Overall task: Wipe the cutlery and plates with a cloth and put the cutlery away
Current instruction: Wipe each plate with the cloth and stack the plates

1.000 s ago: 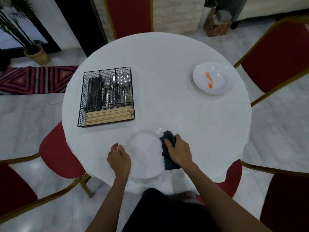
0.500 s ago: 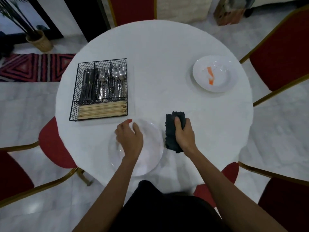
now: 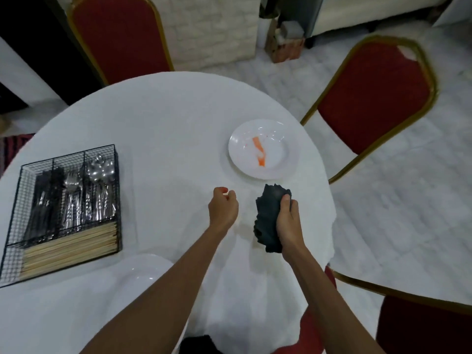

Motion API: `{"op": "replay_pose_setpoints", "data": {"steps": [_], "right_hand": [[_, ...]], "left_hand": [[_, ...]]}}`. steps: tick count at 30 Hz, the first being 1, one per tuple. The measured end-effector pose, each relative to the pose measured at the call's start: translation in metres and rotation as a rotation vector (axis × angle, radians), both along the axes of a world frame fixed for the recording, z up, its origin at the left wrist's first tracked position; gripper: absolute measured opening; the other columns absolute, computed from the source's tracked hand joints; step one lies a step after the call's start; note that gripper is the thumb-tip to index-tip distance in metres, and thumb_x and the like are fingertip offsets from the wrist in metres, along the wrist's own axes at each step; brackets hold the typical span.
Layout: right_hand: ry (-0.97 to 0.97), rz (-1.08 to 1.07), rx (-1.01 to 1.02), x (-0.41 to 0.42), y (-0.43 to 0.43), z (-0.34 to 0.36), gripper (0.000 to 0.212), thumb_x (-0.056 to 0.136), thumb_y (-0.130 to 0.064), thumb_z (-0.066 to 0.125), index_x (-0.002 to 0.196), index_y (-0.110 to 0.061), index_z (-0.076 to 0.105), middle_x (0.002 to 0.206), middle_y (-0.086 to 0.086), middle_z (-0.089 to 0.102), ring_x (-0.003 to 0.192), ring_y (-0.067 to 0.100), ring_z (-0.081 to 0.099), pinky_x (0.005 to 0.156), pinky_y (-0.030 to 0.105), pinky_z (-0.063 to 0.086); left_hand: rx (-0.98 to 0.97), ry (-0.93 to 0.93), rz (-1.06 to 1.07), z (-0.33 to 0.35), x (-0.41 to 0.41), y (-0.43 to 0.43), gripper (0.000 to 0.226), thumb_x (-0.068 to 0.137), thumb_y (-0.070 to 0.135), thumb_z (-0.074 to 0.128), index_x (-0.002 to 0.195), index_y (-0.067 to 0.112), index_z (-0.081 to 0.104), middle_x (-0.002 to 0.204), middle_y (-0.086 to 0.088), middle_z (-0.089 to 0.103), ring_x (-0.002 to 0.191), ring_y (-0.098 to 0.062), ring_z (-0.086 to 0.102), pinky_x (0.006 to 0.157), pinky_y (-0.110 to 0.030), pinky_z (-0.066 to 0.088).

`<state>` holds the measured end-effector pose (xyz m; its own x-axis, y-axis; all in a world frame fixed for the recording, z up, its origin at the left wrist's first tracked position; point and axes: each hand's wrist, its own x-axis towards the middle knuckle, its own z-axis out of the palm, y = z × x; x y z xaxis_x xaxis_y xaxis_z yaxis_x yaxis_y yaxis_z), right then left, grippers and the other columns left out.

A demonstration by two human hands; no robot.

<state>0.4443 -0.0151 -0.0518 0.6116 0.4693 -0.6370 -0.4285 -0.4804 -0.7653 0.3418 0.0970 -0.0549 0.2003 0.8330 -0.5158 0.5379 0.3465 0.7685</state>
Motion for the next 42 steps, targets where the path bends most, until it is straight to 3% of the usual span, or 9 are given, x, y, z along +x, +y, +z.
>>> {"op": "replay_pose_setpoints", "data": {"steps": [2,5,10,14,20,26,31,36,42], "right_hand": [[0.106,-0.026,-0.028,0.017,-0.006,-0.017,0.062,0.090,-0.075,0.038,0.109,-0.020,0.061,0.106,0.008,0.069,0.089,0.025,0.067,0.075,0.037,0.054],[0.227,-0.105,-0.080,0.030,-0.022,-0.026,0.046,0.102,-0.053,0.040,0.092,-0.015,0.065,0.074,0.004,0.072,0.058,0.017,0.066,0.051,0.023,0.053],[0.178,-0.067,-0.067,0.038,-0.056,-0.016,0.045,0.091,-0.062,0.050,0.096,-0.020,0.064,0.081,0.000,0.073,0.070,0.019,0.068,0.059,0.031,0.054],[0.072,-0.032,-0.071,0.038,-0.076,0.010,0.044,0.091,-0.054,0.067,0.112,-0.019,0.052,0.101,0.011,0.072,0.078,0.028,0.074,0.055,0.034,0.057],[-0.018,0.006,0.000,0.032,-0.083,0.033,0.036,0.092,-0.047,0.069,0.107,-0.018,0.054,0.097,0.016,0.074,0.070,0.028,0.074,0.053,0.034,0.055],[-0.208,0.099,0.079,0.005,-0.064,0.064,0.024,0.094,-0.045,0.067,0.097,-0.022,0.069,0.091,0.002,0.074,0.080,0.018,0.072,0.060,0.024,0.053],[-0.781,0.121,-0.095,-0.028,-0.037,0.076,0.037,0.097,-0.051,0.056,0.083,-0.020,0.069,0.079,0.003,0.066,0.073,0.016,0.063,0.059,0.027,0.048],[-1.075,0.536,-0.327,-0.099,-0.019,0.062,0.040,0.104,-0.041,0.046,0.101,-0.013,0.074,0.106,0.010,0.066,0.100,0.031,0.054,0.087,0.043,0.041],[-0.876,0.852,0.068,-0.196,-0.036,0.059,0.049,0.106,-0.027,0.035,0.148,-0.006,0.049,0.155,0.010,0.045,0.146,0.025,0.036,0.123,0.037,0.026]], "left_hand": [[-0.036,-0.012,0.031,-0.001,0.029,0.018,0.039,0.104,0.033,0.044,0.135,0.010,0.043,0.112,-0.004,0.056,0.101,-0.024,0.056,0.087,-0.035,0.049],[-0.133,-0.097,0.127,-0.008,0.070,0.048,0.051,0.092,0.044,0.058,0.127,0.008,0.046,0.114,-0.007,0.060,0.102,-0.028,0.062,0.085,-0.036,0.052],[-0.187,-0.203,0.249,-0.035,0.101,0.065,0.048,0.080,0.019,0.074,0.124,0.006,0.060,0.118,-0.010,0.068,0.101,-0.028,0.066,0.086,-0.040,0.060],[-0.221,-0.276,0.352,-0.028,0.093,0.048,0.036,0.085,-0.005,0.066,0.120,-0.002,0.058,0.112,-0.014,0.063,0.103,-0.031,0.065,0.081,-0.037,0.060],[-0.273,-0.363,0.431,-0.013,0.034,0.018,0.033,0.089,-0.013,0.049,0.119,0.000,0.057,0.116,-0.014,0.062,0.098,-0.028,0.061,0.084,-0.037,0.055],[-0.259,-0.318,0.544,-0.011,-0.053,-0.017,0.030,0.096,0.008,0.046,0.125,0.010,0.054,0.113,-0.011,0.066,0.099,-0.028,0.065,0.083,-0.043,0.058],[-0.092,-0.247,0.540,0.019,-0.102,-0.044,0.018,0.105,0.031,0.039,0.114,0.023,0.050,0.114,-0.010,0.058,0.101,-0.027,0.056,0.099,-0.047,0.048],[-0.085,-0.360,0.459,0.051,-0.136,-0.078,0.025,0.106,0.043,0.036,0.099,0.035,0.059,0.109,0.007,0.063,0.105,-0.014,0.060,0.092,-0.033,0.052],[-0.094,-0.391,0.422,0.073,-0.161,-0.082,0.029,0.106,0.032,0.039,0.087,0.018,0.056,0.088,-0.001,0.057,0.085,-0.016,0.052,0.075,-0.028,0.044]]}}
